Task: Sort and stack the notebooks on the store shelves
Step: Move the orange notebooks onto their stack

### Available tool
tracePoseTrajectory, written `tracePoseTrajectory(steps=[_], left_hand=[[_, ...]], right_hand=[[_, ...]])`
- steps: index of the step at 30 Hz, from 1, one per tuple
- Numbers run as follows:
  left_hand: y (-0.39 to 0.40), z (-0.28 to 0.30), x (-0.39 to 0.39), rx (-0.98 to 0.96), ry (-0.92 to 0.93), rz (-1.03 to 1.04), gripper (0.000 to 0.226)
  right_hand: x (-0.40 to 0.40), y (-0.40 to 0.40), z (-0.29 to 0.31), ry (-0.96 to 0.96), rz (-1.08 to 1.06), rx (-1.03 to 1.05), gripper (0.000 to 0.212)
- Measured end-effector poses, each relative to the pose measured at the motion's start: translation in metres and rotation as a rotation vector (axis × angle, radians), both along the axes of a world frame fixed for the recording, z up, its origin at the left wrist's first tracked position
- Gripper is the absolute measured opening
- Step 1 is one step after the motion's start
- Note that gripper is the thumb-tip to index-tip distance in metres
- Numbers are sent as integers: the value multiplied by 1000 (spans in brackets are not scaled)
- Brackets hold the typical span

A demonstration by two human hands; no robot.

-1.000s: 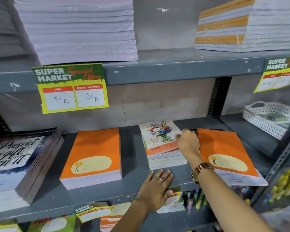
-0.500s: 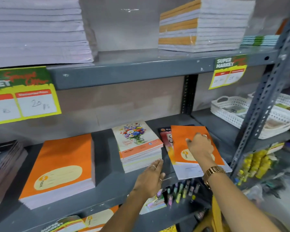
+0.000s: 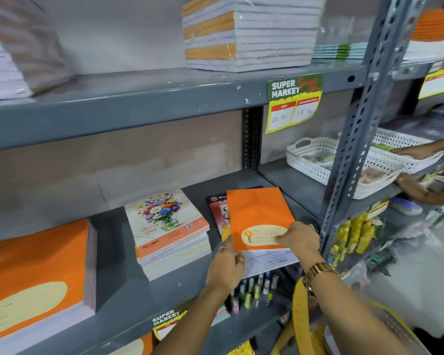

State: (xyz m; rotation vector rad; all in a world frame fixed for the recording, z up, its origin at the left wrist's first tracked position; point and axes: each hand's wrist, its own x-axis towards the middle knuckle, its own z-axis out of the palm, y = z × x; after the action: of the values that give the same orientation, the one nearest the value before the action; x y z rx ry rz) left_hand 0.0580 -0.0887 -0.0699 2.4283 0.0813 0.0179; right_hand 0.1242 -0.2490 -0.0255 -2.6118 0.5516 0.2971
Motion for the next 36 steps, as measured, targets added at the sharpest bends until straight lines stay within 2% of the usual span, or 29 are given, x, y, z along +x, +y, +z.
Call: tracePoseTrajectory(steps=[4, 5, 7, 8, 9, 10, 12, 14, 18, 21, 24, 26, 28, 31, 34, 36], left_hand=[[-13, 2, 8, -197, 17, 168, 51], [-16, 4, 9, -244, 23, 203, 49], [-21, 8, 14, -328, 34, 281, 46], [-23, 11, 17, -375, 49, 334, 46], [-25, 14, 19, -441, 70, 403, 46], [-26, 17, 20, -529, 90, 481, 45], [-26, 24, 24, -703, 118, 627, 40], [-25, 32, 27, -805, 123, 709, 37], [-22, 57, 30, -960, 60, 770, 30], [-15, 80, 29, -1117, 24, 748, 31], [2, 103, 22, -1267, 11, 700, 27], [18, 117, 11, -1292, 27, 667, 14], [35, 125, -1, -1274, 43, 651, 15], [66, 129, -20, -1262, 44, 654, 20], [100, 129, -41, -1256, -10, 713, 26], [124, 128, -58, -1257, -56, 747, 16]], right_hand=[[7, -7, 2, 43, -51, 44, 60], [8, -8, 3, 31, -67, 82, 53], [12, -9, 3, -28, -90, 200, 18], [15, -11, 1, -57, -103, 289, 14], [20, -12, -1, -83, -128, 386, 24], [23, -13, -2, -95, -149, 490, 26], [26, -14, 0, -81, -199, 678, 11], [26, -14, 4, -152, -244, 779, 17], [12, -11, 30, -281, -249, 918, 25], [1, -10, 54, -356, -220, 1014, 35], [-7, -3, 74, -385, -179, 1074, 35], [-13, 8, 81, -385, -138, 1103, 28], [-19, 24, 84, -364, -83, 1112, 12], [-27, 54, 83, -335, -31, 1124, 19], [-36, 91, 80, -284, 13, 1125, 16], [-44, 119, 78, -244, 58, 1176, 19]])
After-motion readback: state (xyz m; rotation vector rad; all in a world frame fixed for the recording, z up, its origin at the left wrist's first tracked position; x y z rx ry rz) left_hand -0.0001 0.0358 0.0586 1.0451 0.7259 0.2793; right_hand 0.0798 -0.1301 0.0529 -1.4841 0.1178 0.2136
